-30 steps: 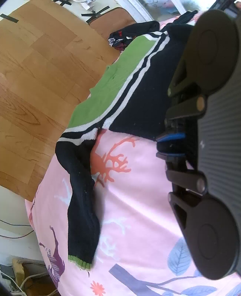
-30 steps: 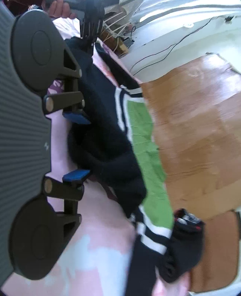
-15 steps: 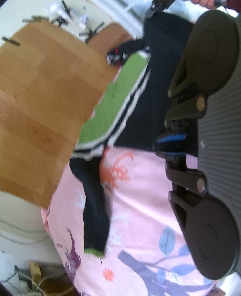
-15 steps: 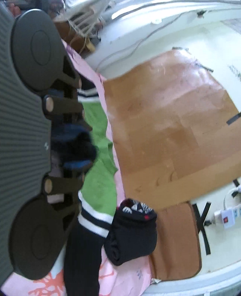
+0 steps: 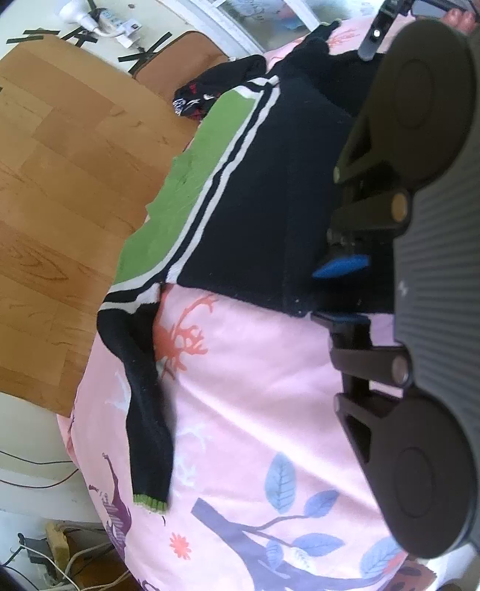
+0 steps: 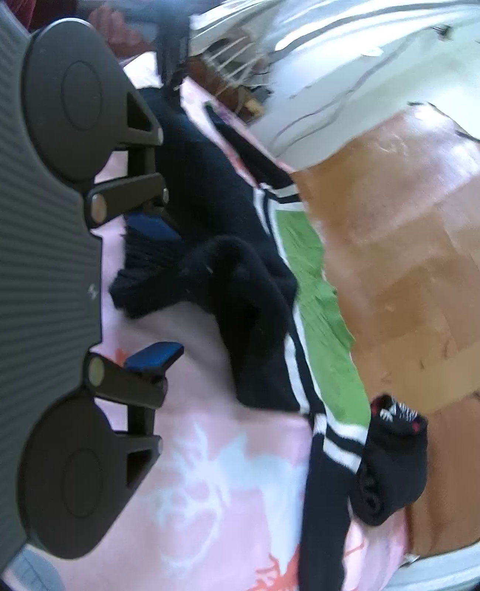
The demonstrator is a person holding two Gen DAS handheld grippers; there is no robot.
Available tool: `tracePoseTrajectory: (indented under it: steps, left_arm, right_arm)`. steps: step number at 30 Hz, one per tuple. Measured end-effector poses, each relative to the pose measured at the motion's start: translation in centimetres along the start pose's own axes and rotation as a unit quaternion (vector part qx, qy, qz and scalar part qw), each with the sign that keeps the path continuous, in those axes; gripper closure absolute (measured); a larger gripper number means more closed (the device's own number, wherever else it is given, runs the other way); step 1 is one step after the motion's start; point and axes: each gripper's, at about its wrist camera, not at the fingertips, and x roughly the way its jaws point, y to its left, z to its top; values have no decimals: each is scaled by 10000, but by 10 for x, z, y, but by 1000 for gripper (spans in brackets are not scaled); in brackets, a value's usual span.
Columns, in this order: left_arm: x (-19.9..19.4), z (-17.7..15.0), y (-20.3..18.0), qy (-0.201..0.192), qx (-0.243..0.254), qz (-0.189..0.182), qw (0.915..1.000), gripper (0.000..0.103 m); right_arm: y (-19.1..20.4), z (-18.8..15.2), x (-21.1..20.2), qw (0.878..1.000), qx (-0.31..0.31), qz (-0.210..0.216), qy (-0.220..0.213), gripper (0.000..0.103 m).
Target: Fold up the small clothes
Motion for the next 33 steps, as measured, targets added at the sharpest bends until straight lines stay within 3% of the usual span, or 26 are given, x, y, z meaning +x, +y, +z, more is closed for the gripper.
tracePoseTrajectory:
  steps: [1, 2, 3, 5, 8, 12, 14, 15, 16, 17, 19, 22, 23, 25, 26, 27, 29, 31, 32, 33]
  left_arm:
    - [-1, -1, -1, 5, 18, -1, 10000, 82]
    - [-1, -3, -2, 18, 41, 9, 10000, 83]
    - [-2, -3, -2, 30, 55, 24, 10000, 90]
    - [-4, -3, -3, 81, 64, -2, 9999, 93]
    - [-20, -5, -6, 34, 260, -112, 9996, 93]
    - [-38, -17, -17, 33, 864, -13, 9963, 92]
    - [-36, -25, -21, 105, 1035, 76, 9945, 84]
    - [-34, -29, -21, 141, 1080, 99, 9940, 75]
    - [-32, -33, -19, 137, 1091, 113, 9939, 65]
    - [-31, -35, -16, 101, 1065, 161, 9941, 61]
    - [-32, -37, -6, 23, 856, 175, 9962, 49]
    - [-33, -34, 4, 2, 587, 56, 9983, 39]
    - [-32, -34, 4, 42, 563, 26, 9984, 36]
    - [-32, -37, 4, 119, 556, -119, 9983, 19]
    - [-32, -40, 2, 155, 563, -215, 9981, 19]
    - [-31, -42, 0, 191, 585, -262, 9978, 20]
    - [-27, -47, -7, 270, 647, -323, 9970, 33]
    - [-20, -50, -12, 423, 660, -415, 9961, 75]
    - [-17, -50, -14, 492, 650, -404, 9959, 88]
    - [-16, -48, -14, 544, 582, -433, 9959, 91]
  right_arm:
    - [5, 0, 5, 9999, -109, -110, 34, 43]
    - [8, 1, 12, 9994, -189, -259, 112, 77]
    - [10, 1, 19, 9988, -232, -353, 243, 92]
    - [9, 5, 14, 9990, -146, -343, 246, 92]
    - [13, 3, -29, 9986, -470, -74, 229, 92]
    - [15, -19, -87, 9936, -916, 115, 654, 92]
    - [11, -35, -97, 9905, -979, 93, 963, 90]
    - [10, -43, -100, 9886, -1120, -90, 998, 89]
    - [9, -47, -101, 9871, -1227, -366, 960, 77]
    - [4, -47, -102, 9860, -1219, -737, 866, 58]
    - [-8, -38, -107, 9881, -942, -1118, 473, 55]
    - [-9, -15, -111, 9961, -580, -658, -14, 55]
    - [0, -10, -107, 9966, -671, -473, -91, 55]
    - [22, -4, -91, 9946, -1031, -87, -102, 53]
    - [35, -2, -80, 9926, -1204, 119, -42, 49]
    - [48, -3, -68, 9902, -1360, 328, 50, 47]
    - [70, -5, -39, 9839, -1630, 684, 272, 43]
    - [90, -8, -8, 9765, -1835, 1022, 488, 43]
    - [97, -9, 7, 9734, -1914, 1108, 598, 43]
    - [105, -10, 24, 9711, -1977, 1125, 729, 44]
